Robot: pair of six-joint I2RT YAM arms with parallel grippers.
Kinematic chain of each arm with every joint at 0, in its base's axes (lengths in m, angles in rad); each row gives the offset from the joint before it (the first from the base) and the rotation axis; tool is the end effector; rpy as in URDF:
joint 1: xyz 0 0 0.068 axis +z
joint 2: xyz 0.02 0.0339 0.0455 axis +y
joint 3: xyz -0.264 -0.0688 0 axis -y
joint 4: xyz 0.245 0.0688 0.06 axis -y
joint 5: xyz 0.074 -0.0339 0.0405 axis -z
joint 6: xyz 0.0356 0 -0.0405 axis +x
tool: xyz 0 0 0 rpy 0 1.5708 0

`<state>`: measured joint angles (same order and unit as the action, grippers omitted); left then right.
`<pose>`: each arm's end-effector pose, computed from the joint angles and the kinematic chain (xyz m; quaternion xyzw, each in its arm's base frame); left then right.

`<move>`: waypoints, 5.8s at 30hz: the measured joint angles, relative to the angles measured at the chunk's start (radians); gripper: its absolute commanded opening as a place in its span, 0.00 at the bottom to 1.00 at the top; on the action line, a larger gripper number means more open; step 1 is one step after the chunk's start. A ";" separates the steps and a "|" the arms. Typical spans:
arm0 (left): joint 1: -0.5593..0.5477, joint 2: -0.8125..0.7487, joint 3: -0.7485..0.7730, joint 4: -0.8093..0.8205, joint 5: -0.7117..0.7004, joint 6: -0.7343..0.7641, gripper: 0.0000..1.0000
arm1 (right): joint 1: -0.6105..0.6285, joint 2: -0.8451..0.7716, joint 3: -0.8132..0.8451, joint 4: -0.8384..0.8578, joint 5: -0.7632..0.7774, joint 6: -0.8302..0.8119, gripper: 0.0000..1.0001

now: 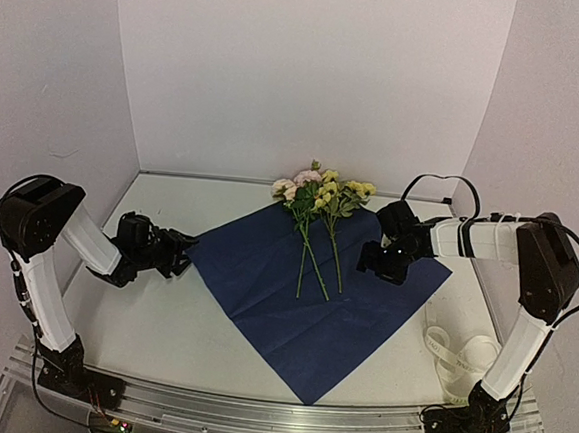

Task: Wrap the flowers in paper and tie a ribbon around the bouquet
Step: Pick up the left corner of the flattened wrapping paper at the center of the board, then adjust the fake flower on the flattened wrapping paper.

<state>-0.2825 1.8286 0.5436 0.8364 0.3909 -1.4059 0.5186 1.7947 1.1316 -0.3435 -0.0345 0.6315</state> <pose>0.2942 -0.0995 0.1043 -0.3549 0.7580 -0.4994 0.2239 0.3183 0.1831 0.1748 0.0494 0.9591 0.1653 0.2246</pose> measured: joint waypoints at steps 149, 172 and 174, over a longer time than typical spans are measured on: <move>0.212 -0.288 0.098 -0.942 0.064 0.596 0.00 | 0.364 0.659 0.961 -0.460 0.224 0.223 0.04; 0.212 -0.287 0.097 -0.941 0.078 0.586 0.00 | 0.355 0.645 0.916 -0.430 0.165 0.170 0.38; 0.212 -0.286 0.097 -0.941 0.078 0.586 0.00 | 0.357 0.645 0.914 -0.430 0.154 0.161 0.29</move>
<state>-0.0708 1.5428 0.6411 -0.1047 0.4694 -0.8200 0.8755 2.4401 2.0458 -0.7734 0.1200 0.7922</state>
